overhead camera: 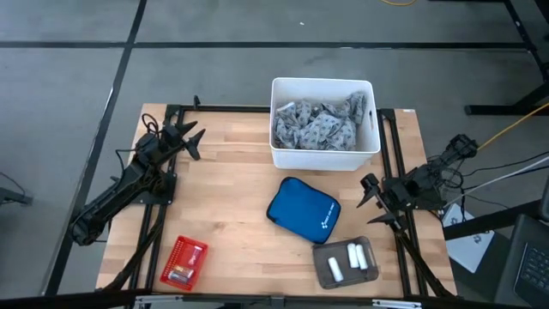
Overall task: Pick & Place Medicine items
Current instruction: Return to Home Position
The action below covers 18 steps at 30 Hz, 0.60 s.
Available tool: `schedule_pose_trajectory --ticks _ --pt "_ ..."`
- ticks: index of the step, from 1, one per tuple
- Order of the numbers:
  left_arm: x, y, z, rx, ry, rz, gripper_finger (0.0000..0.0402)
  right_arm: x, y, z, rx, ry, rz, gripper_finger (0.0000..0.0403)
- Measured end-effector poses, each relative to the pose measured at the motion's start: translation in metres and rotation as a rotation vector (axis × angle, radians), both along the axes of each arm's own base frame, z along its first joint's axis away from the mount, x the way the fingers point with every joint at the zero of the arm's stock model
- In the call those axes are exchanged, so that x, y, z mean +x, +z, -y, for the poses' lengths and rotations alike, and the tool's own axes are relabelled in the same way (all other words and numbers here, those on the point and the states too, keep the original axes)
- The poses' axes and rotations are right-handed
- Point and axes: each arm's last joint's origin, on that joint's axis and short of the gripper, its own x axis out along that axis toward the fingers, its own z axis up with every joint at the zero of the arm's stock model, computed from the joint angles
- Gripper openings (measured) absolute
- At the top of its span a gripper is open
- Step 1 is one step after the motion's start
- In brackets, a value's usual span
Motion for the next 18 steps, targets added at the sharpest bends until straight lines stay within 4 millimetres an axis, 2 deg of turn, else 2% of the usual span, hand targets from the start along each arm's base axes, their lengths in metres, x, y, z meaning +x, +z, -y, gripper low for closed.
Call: schedule_pose_trajectory --ticks 6,11,18 --pt "-0.0001 0.0000 -0.0001 -0.011 0.004 0.012 0.0205 -0.0058 -0.0064 0.0041 0.006 0.014 -0.062 0.0249" --pt "0.0000 -0.0001 -0.0001 -0.013 0.004 0.012 0.0205 -0.0063 -0.0040 0.0042 0.016 0.021 -0.046 0.0249" --pt "0.0000 -0.0006 -0.0005 -0.030 0.012 0.023 0.0205 -0.0046 -0.0098 0.0058 0.011 -0.056 -0.111 0.0249"
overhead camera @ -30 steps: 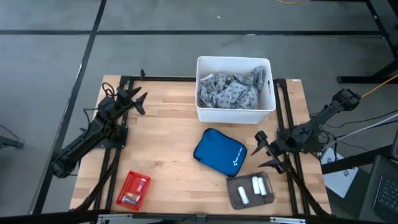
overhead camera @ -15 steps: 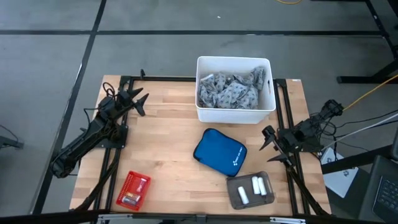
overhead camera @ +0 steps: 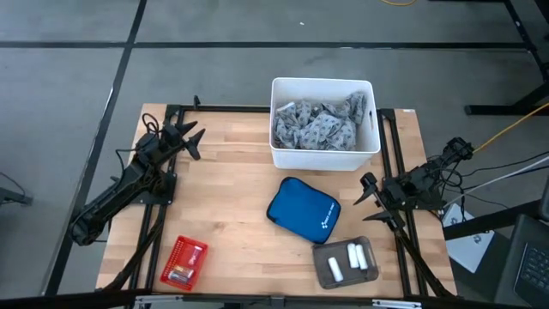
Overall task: Pick & Place Medicine items
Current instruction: Return to Home Position
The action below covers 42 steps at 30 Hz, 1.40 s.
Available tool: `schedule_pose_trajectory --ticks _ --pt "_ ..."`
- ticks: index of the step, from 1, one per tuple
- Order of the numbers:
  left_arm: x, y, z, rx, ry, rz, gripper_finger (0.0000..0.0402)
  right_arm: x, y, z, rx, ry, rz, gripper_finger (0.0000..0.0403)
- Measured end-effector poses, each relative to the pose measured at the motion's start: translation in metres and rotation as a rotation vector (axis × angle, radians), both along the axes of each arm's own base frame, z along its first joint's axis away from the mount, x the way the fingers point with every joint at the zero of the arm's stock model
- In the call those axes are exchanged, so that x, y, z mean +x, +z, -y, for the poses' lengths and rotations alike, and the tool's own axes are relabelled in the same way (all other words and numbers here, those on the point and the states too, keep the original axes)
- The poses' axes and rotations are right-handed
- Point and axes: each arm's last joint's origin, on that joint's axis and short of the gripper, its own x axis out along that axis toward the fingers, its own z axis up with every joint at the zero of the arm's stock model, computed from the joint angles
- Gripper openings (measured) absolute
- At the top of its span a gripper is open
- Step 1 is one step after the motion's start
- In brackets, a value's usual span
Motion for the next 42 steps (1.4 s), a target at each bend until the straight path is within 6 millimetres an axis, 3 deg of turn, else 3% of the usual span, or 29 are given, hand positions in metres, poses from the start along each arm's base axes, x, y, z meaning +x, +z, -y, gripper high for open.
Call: schedule_pose_trajectory --ticks 18,31,42 --pt "0.004 0.002 0.005 -0.020 -0.023 0.057 0.0205 0.000 -0.002 0.000 -0.056 -0.003 0.012 0.0249" --pt "0.024 0.010 0.040 0.024 -0.418 0.131 0.0205 0.000 -0.002 0.000 0.033 0.001 -0.035 0.0249" --pt "0.027 0.010 0.046 0.017 -0.507 0.127 0.0205 0.000 -0.002 0.000 0.031 0.001 -0.035 0.0249"
